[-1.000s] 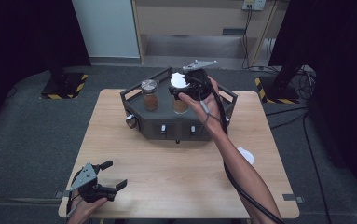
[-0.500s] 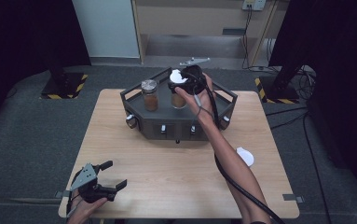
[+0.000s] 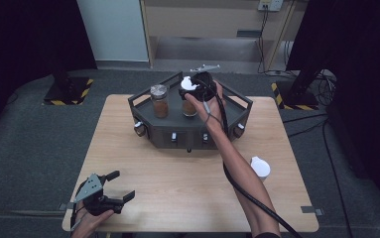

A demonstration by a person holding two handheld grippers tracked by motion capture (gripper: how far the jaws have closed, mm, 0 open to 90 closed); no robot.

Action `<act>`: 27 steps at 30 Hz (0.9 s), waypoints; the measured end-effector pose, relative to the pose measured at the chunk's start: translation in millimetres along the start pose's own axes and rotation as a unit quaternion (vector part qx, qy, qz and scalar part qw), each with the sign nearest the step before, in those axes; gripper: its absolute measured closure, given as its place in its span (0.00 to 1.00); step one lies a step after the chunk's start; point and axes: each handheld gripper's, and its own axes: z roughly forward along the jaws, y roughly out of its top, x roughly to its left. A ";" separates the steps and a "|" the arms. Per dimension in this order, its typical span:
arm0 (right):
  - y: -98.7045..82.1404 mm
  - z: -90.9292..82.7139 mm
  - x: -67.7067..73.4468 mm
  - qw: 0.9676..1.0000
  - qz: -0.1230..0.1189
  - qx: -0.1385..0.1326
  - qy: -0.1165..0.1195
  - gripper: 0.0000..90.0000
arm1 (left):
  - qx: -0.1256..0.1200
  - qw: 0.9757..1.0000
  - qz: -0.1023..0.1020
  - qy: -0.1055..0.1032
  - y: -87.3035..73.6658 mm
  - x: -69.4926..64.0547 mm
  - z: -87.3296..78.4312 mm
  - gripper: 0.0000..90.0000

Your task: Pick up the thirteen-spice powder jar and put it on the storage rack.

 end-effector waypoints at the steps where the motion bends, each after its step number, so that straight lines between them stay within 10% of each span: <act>1: -0.1 0.5 -0.1 1.000 0.001 0.002 0.000 0.34 | 0.000 1.000 0.000 0.000 0.0 -0.1 -0.1 0.02; 27: -7.3 6.1 0.5 1.000 0.005 -0.005 0.003 0.32 | 0.001 1.000 0.003 -0.001 0.5 -0.6 0.0 0.02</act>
